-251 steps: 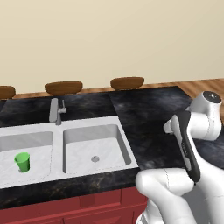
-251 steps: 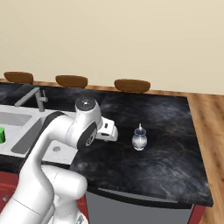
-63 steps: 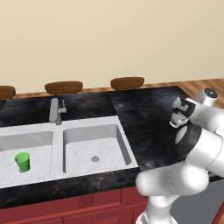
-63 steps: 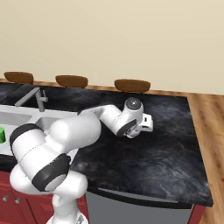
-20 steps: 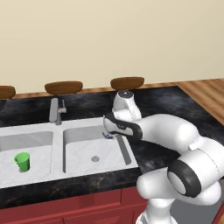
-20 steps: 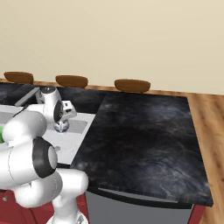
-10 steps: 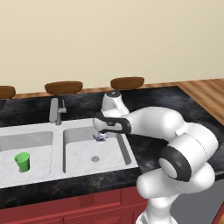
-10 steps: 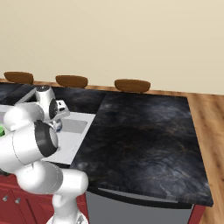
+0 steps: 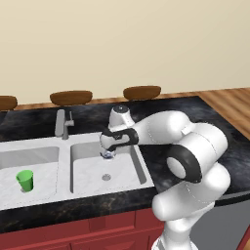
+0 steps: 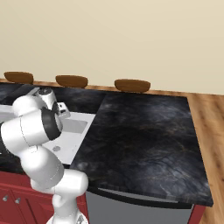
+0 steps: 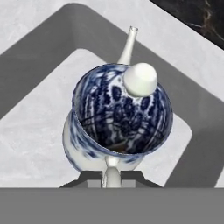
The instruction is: Place the cup in the left basin and the teapot in the right basin of the sink.
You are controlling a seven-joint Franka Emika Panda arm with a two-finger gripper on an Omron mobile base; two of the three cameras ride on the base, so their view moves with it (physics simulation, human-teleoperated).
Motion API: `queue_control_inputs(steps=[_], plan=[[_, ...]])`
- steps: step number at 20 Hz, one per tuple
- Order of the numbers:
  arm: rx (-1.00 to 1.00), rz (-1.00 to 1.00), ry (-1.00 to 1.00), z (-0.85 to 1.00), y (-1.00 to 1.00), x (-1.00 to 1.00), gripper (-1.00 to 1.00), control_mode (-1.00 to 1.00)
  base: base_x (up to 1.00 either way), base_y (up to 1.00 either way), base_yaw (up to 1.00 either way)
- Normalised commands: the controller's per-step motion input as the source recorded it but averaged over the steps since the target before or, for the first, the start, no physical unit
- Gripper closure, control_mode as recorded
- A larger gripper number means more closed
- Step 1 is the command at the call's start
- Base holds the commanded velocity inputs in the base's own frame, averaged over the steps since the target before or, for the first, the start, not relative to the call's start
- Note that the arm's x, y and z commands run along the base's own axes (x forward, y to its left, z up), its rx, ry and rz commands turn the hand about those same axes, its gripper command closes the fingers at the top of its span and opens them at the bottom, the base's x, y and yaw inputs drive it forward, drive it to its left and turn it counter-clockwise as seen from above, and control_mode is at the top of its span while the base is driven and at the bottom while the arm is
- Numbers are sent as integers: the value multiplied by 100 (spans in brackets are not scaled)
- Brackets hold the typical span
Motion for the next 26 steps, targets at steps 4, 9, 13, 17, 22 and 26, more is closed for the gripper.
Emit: queue_control_inputs(steps=[4,9,13,17,22,26], plan=[[0,0,0,-19,10,23,100,-100,0,0,0],[0,0,7,-14,5,14,100,-100,0,0,0],[0,0,3,-36,1,17,100,-100,0,0,0],[0,1,0,-43,0,20,100,-100,0,0,0],[0,1,0,-42,0,23,100,-100,0,0,0],[0,1,0,-39,0,19,100,-100,0,0,0]])
